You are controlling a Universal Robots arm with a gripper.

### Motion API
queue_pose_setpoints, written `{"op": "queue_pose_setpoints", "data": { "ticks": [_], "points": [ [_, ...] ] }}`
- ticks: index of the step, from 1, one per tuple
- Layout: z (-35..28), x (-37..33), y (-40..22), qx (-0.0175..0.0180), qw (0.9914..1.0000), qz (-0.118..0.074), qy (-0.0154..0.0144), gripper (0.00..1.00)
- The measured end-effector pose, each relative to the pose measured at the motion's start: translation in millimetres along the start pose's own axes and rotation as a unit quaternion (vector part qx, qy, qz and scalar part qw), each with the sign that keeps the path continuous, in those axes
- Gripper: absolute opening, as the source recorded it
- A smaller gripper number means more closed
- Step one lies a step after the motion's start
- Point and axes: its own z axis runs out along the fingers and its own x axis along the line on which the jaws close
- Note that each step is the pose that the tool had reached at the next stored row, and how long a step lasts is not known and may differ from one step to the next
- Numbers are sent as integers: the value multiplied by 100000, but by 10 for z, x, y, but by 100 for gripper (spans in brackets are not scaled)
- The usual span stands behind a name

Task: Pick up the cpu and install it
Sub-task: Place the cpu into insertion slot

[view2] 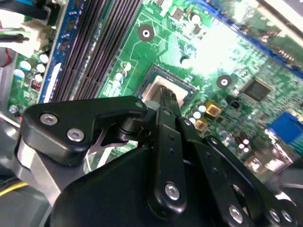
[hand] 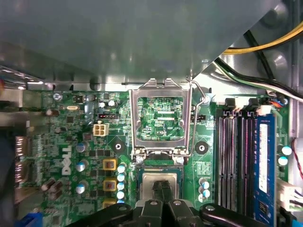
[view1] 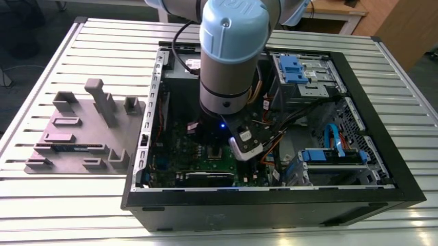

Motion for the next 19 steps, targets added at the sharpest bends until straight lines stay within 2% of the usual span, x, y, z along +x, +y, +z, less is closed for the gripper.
{"op": "queue_pose_setpoints", "data": {
  "ticks": [7, 10, 13, 19],
  "points": [
    [-167, 0, 4, 1, 100000, 96, 2, 11],
    [-168, -1, 4, -13, 99998, 589, -19, 11],
    [-168, -1, 4, 7, 99963, 2736, -62, 11],
    [-170, 0, 4, 2, 99958, 2897, -71, 11]
  ]
}}
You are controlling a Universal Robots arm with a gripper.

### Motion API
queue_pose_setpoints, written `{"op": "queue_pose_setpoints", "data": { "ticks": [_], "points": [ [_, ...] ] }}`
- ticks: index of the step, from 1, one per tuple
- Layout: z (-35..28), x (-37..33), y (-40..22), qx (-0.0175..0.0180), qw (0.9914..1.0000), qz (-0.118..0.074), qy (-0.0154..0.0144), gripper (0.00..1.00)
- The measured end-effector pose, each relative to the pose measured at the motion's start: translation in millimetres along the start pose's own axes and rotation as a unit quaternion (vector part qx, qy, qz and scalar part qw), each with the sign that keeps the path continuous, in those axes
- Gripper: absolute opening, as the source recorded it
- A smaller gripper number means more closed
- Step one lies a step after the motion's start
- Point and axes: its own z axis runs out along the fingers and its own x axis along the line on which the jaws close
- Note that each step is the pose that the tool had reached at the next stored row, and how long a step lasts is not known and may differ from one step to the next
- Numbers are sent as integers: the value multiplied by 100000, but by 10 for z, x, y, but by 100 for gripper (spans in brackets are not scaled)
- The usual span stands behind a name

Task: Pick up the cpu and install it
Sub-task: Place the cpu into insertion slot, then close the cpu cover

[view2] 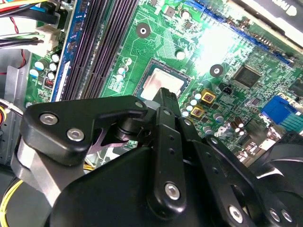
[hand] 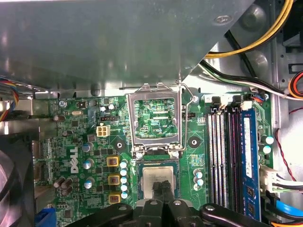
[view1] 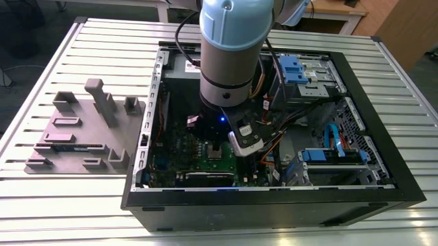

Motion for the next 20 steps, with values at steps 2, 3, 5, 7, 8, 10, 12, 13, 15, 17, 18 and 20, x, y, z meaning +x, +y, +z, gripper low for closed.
{"op": "queue_pose_setpoints", "data": {
  "ticks": [2, 3, 5, 7, 8, 10, 12, 13, 15, 17, 18, 20],
  "points": [
    [-5, 0, 0, 1, 100000, 24, 1, 11],
    [-5, 0, 0, 2, 100000, 25, 1, 11],
    [-5, -9, 1, 7, 99999, 398, -7, 11],
    [-5, -11, 1, 6, 99999, 401, -6, 11],
    [-5, -13, 1, 9, 99999, 401, -11, 11],
    [-5, -20, 1, 7, 99999, 397, -8, 11],
    [-5, -29, 2, 4, 99999, 399, -3, 11],
    [-5, -35, 2, 6, 99999, 398, -9, 11],
    [-5, -49, 3, 6, 99999, 400, -3, 11],
    [-4, -68, 4, 1, 99999, 400, -10, 11],
    [-4, -78, 5, 3, 99999, 398, -5, 11],
    [-4, -101, 7, 4, 99999, 397, -7, 11]
  ]
}}
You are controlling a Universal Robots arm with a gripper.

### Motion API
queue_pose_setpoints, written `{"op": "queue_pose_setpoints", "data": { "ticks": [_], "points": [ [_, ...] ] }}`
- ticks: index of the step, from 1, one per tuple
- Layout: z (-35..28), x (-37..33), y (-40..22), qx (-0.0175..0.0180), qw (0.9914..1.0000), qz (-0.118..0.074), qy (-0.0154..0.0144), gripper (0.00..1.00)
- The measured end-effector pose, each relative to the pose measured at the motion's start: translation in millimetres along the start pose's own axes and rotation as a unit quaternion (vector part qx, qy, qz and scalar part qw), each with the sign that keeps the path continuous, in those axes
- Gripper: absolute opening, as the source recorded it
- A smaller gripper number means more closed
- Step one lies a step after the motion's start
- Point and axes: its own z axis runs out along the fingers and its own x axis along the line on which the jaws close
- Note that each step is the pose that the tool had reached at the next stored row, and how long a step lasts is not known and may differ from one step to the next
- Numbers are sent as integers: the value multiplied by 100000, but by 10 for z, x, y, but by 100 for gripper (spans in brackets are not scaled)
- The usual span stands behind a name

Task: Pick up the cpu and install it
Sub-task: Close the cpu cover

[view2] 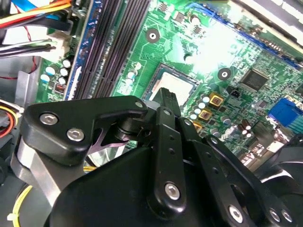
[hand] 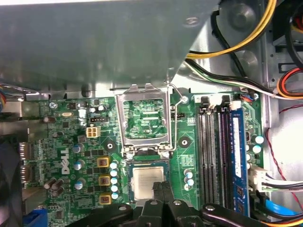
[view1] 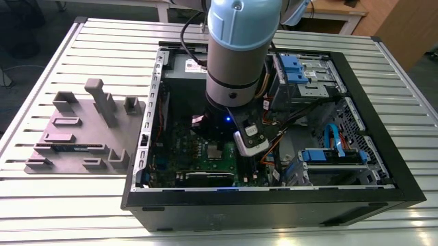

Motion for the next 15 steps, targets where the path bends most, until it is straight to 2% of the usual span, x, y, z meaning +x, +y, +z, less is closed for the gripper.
{"op": "queue_pose_setpoints", "data": {
  "ticks": [6, 11, 15],
  "points": [
    [1, -56, 12, 3, 100000, -8, 3, 11],
    [3, -65, 58, 1, 100000, -36, 1, 11],
    [3, -65, 60, 2, 100000, -37, 1, 11]
  ]
}}
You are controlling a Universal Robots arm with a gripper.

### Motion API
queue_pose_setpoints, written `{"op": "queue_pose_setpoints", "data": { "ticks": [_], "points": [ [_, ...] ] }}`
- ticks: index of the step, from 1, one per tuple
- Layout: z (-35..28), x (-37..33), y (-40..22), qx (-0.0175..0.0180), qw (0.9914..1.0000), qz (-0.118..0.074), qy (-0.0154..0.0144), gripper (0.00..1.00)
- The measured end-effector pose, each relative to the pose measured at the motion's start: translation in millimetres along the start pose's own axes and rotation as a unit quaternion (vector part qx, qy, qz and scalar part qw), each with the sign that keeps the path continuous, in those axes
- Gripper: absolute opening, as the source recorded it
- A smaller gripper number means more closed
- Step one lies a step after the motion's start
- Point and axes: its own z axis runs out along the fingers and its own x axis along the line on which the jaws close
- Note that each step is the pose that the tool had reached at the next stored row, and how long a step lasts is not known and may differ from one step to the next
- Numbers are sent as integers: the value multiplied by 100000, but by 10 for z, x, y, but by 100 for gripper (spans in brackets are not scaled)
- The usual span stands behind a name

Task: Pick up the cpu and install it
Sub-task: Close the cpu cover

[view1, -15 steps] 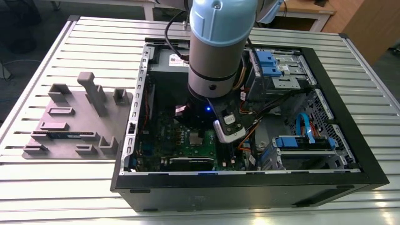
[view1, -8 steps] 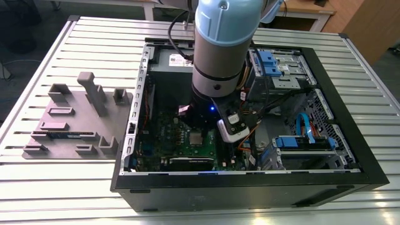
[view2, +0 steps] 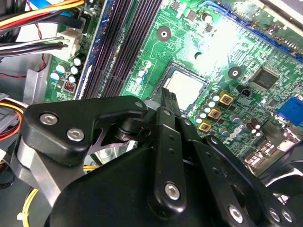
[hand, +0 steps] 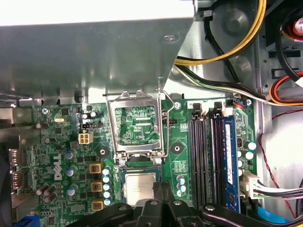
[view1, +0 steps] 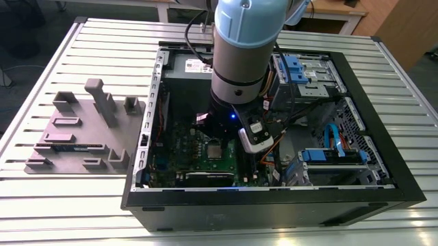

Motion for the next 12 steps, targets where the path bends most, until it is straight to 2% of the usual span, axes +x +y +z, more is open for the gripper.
{"op": "queue_pose_setpoints", "data": {
  "ticks": [6, 9, 12],
  "points": [
    [0, 0, 1, -2, 100000, -251, 8, 11],
    [0, 0, 1, -5, 99987, -1582, 37, 11],
    [1, 0, 1, -11, 99932, -3690, 84, 11]
  ]
}}
